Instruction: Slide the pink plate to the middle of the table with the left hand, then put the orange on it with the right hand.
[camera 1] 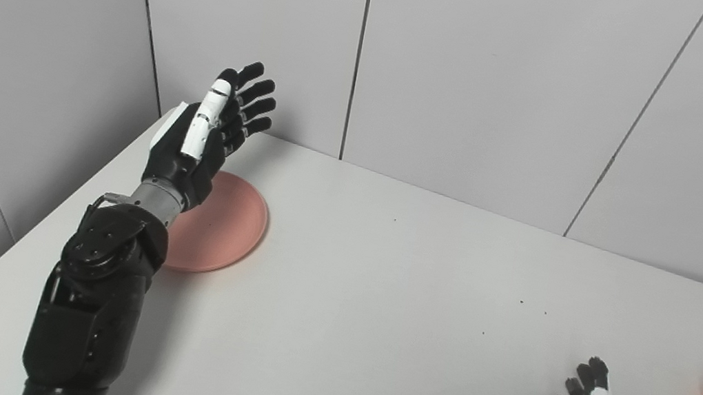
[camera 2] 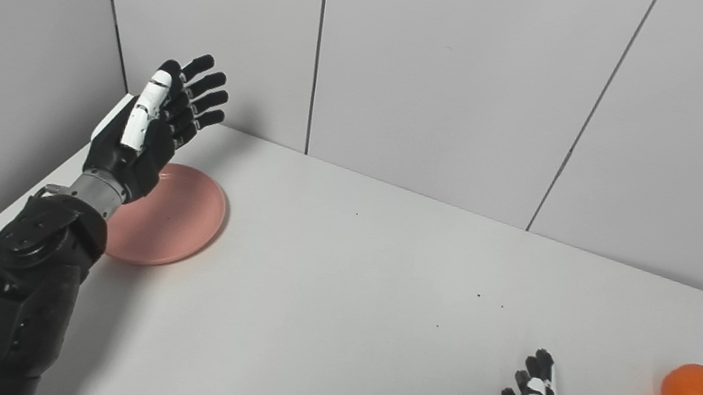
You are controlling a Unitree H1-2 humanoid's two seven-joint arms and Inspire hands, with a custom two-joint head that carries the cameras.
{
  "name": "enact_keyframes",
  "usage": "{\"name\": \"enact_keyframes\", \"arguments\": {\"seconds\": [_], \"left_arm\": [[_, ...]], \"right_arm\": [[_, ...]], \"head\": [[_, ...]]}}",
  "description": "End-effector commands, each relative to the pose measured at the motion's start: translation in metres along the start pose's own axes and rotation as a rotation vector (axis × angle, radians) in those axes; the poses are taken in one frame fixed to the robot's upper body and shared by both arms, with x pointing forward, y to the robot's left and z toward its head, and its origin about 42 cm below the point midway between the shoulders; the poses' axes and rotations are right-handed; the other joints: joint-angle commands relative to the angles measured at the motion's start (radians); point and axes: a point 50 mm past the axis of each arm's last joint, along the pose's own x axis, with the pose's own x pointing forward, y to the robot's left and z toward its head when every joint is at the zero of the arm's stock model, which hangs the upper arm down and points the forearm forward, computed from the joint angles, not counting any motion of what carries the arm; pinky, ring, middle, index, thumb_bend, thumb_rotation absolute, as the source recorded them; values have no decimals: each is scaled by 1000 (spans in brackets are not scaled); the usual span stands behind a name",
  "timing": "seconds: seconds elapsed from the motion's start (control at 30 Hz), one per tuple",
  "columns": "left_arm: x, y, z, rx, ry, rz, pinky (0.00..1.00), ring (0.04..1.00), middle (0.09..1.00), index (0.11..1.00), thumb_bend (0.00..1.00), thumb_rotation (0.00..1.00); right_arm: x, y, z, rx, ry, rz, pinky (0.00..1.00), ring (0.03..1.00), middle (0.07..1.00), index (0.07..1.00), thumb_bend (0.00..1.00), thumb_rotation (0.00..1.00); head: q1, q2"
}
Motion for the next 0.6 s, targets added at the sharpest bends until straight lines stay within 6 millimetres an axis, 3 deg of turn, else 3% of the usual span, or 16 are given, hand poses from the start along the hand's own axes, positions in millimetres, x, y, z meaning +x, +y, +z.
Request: {"name": "enact_keyframes", "arguments": {"seconds": [0.0,0.23,0.57], "left_arm": [[13,6,28,10,-108,6,868,883,885,876,345,1000],[23,40,26,12,-86,74,885,880,879,862,347,1000],[23,71,19,-46,-40,156,864,872,877,863,311,1000]], "right_arm": [[4,0,12,-1,-49,13,1000,1000,1000,1000,97,1000],[4,-1,13,-19,-55,11,1000,1000,1000,1000,100,1000],[6,-3,12,-4,-60,6,1000,1000,1000,1000,87,1000]], "head": [[3,-1],[11,-2],[39,-6]]}}
